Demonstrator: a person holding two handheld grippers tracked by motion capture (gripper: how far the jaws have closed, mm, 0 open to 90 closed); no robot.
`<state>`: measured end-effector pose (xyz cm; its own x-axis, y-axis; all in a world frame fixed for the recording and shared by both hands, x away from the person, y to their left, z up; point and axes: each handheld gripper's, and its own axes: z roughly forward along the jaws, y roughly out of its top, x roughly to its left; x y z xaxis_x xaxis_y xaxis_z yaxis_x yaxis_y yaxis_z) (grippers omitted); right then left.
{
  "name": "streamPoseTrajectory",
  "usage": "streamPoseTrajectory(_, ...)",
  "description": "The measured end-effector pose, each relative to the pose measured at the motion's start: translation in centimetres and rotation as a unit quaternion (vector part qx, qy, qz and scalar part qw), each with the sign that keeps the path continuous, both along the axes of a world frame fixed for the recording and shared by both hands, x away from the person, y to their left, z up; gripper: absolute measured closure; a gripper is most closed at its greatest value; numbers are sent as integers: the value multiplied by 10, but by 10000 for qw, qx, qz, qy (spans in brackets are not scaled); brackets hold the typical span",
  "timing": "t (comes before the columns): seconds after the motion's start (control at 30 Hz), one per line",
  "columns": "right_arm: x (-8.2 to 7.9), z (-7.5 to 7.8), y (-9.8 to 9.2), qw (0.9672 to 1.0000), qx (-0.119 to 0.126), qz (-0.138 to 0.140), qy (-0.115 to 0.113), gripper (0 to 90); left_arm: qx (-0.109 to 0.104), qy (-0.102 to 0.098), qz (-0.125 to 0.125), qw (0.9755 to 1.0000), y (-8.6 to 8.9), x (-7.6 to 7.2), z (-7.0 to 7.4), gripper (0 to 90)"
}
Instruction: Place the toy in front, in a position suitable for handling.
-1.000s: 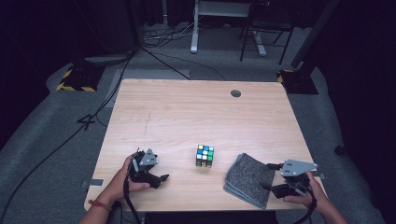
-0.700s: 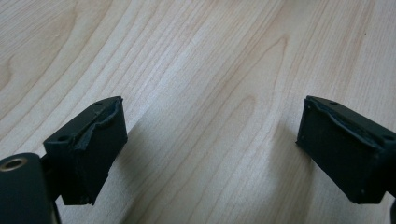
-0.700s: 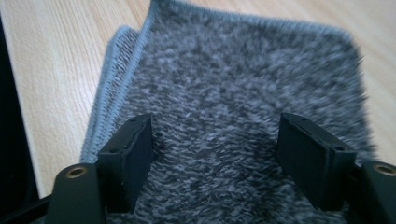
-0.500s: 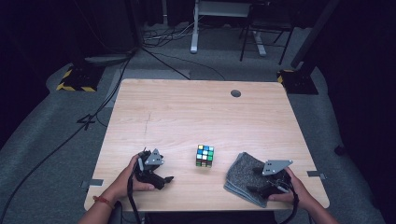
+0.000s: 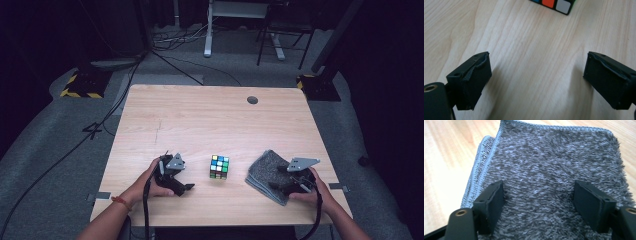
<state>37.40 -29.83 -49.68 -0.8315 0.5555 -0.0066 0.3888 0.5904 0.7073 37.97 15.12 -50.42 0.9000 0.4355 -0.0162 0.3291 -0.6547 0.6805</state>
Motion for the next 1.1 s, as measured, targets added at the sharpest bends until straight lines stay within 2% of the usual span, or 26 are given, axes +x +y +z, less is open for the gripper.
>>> streamPoseTrajectory(0.13,13,0,1,10000,-9,-77,45,256,21,55,24,10000,-8,10,0,45)
streamPoseTrajectory(0.27,22,0,5,9998,24,-218,36,256,88,36,-127,9999,-19,21,0,27)
streamPoseTrajectory(0.47,19,-2,5,9994,129,-320,-42,256,110,36,-355,9993,-44,32,0,22)
streamPoseTrajectory(0.63,18,-3,5,9993,133,-349,-62,256,101,14,-592,9982,-64,32,0,23)
streamPoseTrajectory(0.7,18,-3,5,9993,128,-351,-65,256,120,1,-778,9969,-75,34,1,23)
streamPoseTrajectory(0.77,18,-3,5,9993,135,-355,-70,256,119,17,-798,9967,-80,34,1,24)
streamPoseTrajectory(0.8,17,-2,5,9992,122,-382,-59,257,62,39,-870,9962,-87,35,1,35)
streamPoseTrajectory(0.87,16,-2,5,9992,110,-387,-49,256,26,25,-886,9961,-88,35,1,70)
streamPoseTrajectory(0.9,14,-2,5,9992,106,-377,-24,256,-34,-12,-945,9955,-90,36,2,166)
streamPoseTrajectory(1.03,11,-1,5,9995,72,-291,-23,256,-81,6,-1014,9948,-94,35,2,154)
streamPoseTrajectory(1.1,9,-1,5,9998,66,-198,-5,256,-125,84,-1072,9941,-93,34,3,160)
